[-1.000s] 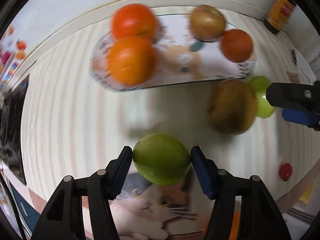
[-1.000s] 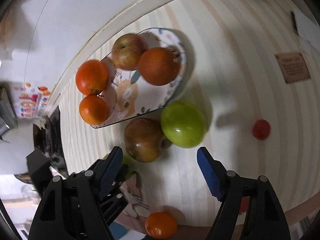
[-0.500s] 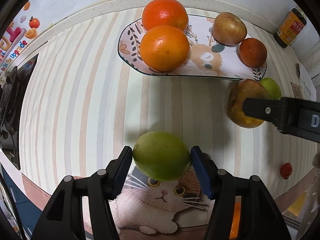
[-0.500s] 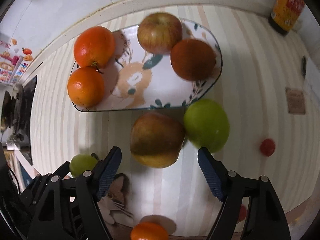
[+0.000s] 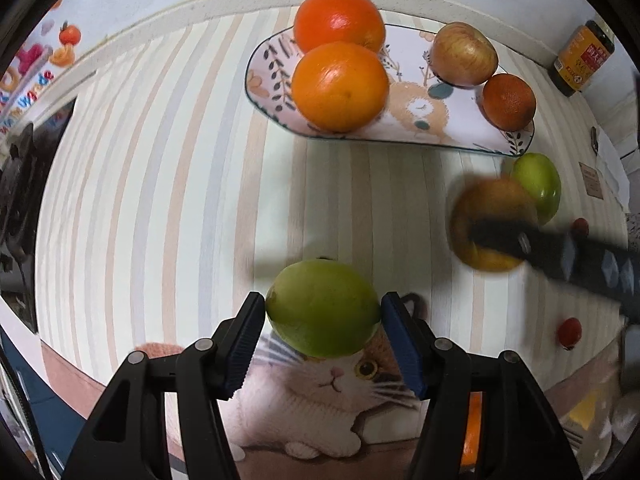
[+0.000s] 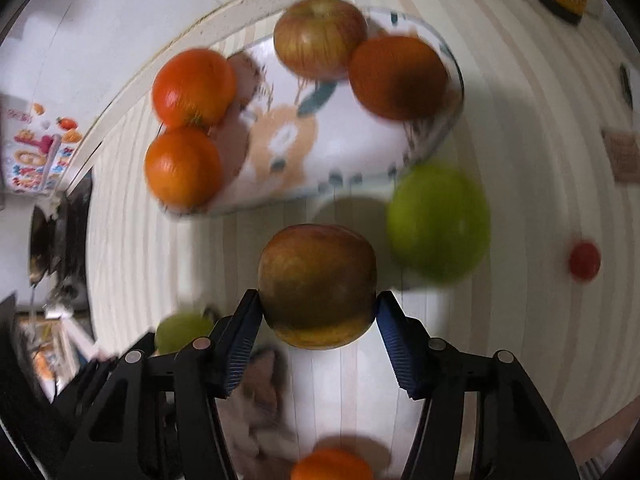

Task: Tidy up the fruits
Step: 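Place the green apple on the plate with the left tool while the right tool places the brown apple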

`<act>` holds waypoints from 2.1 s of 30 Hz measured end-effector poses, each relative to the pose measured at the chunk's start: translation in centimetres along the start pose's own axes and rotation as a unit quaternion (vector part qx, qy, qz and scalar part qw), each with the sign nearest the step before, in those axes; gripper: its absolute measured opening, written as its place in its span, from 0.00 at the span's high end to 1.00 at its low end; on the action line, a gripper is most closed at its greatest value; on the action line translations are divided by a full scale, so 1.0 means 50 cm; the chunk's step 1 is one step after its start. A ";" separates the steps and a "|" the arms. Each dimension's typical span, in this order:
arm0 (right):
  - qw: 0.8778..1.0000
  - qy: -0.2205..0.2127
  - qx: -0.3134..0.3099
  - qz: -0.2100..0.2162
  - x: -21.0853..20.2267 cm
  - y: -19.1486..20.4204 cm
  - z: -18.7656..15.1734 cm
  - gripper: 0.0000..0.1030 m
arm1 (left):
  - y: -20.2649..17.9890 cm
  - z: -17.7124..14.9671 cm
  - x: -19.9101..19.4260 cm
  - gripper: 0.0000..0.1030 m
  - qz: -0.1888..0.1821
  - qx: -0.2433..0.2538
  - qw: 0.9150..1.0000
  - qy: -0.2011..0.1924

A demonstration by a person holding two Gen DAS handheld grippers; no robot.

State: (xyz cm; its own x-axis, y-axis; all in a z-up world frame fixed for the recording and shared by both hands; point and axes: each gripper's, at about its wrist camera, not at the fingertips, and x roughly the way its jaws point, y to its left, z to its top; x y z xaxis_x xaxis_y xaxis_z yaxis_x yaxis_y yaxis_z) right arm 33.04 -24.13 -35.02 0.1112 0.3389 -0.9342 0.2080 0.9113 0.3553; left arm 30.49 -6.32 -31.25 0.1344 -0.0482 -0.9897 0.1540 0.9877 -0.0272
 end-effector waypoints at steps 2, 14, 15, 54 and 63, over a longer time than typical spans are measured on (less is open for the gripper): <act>1.000 0.019 -0.018 0.004 -0.005 -0.004 -0.026 0.40 | 0.009 -0.003 0.001 0.44 -0.009 -0.003 1.000 0.007; 0.999 -0.004 -0.032 -0.003 -0.013 -0.005 -0.095 0.39 | 0.004 0.044 0.014 0.43 -0.011 0.011 1.000 0.015; 0.999 -0.009 -0.036 -0.006 -0.015 -0.002 -0.096 0.40 | 0.003 0.046 0.016 0.43 -0.009 0.012 1.000 0.016; 0.996 -0.069 0.054 0.032 -0.098 -0.030 0.140 0.07 | -0.081 0.419 -0.044 0.13 -0.050 0.034 0.998 0.002; 0.990 -0.097 -0.022 -0.103 -0.155 0.001 0.135 0.06 | -0.013 0.330 -0.074 0.13 -0.020 -0.002 1.000 -0.024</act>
State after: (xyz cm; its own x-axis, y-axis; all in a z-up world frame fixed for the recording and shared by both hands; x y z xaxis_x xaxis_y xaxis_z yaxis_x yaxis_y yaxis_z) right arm 38.73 -28.31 -27.55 0.2563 0.0965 -0.9618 0.2032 0.9674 0.1512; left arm 46.03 -9.23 -25.24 0.1753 -0.0939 -0.9800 0.1558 0.9855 -0.0666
